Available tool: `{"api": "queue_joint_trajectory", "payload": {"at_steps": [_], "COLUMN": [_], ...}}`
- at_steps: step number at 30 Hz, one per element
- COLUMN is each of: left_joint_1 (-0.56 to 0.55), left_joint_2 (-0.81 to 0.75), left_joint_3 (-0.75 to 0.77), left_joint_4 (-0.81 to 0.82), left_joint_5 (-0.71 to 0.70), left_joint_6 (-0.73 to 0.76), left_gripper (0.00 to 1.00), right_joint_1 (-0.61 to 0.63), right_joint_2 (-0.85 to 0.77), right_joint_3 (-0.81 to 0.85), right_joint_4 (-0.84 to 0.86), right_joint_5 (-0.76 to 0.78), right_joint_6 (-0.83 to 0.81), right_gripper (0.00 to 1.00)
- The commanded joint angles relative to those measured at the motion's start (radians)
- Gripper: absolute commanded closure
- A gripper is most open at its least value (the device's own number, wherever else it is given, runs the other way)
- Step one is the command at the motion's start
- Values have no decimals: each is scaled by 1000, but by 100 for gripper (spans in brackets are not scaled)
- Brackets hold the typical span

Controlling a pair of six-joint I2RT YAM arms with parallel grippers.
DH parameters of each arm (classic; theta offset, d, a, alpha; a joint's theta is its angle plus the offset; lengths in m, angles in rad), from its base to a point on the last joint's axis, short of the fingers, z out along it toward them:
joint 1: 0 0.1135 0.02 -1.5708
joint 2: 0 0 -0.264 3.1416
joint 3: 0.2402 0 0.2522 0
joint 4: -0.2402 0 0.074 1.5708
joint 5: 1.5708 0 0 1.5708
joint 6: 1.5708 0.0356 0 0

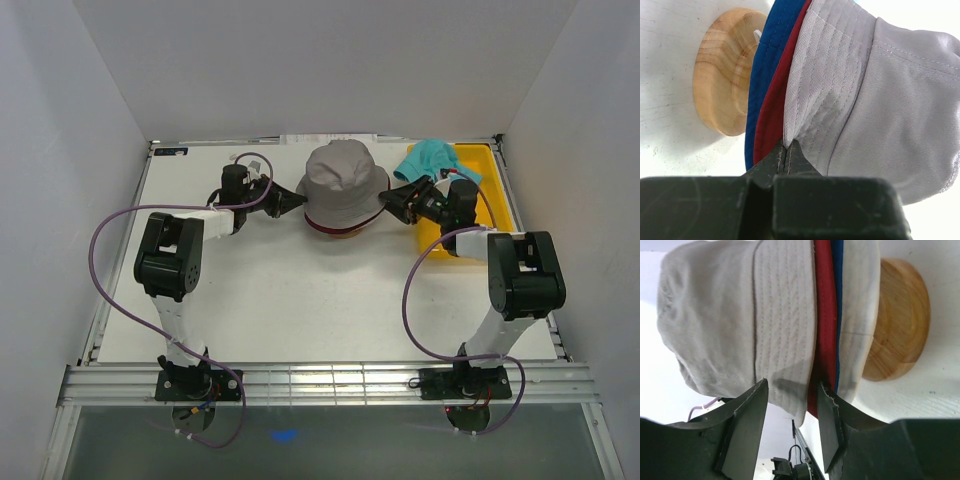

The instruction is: Stack the hats

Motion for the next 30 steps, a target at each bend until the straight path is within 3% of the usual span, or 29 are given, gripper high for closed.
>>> {"api": "queue_joint_trajectory", "payload": {"at_steps": [1,6,17,23,27,30], "left_joint_1": [16,19,21,21,27,31], "left_joint_2": [-34,-32,-26,-26,-23,-19], "left_joint_3": [-21,-21,-18,-21,-32,-46], "left_joint_4": [-38,-38,-36,-38,-41,-49], "left_joint_5": [-36,-36,-29,-29,-36,-40], "left_joint_6": [23,25,28,29,37,51], "left_gripper": [100,100,100,100,100,100], "right_joint_1": [-11,-14,-17,-20,-23,-27], "right_joint_2": [22,49,118,150,144,118], "right_joint_3": [-12,-15,58,86,92,104], "right_joint_4": [158,241,235,193,77,-56], "right_joint_5": [-21,-33,-32,-15,10,45], "right_joint_6": [71,123,149,134,85,-17], "right_gripper": [51,52,56,73,91,92]}}
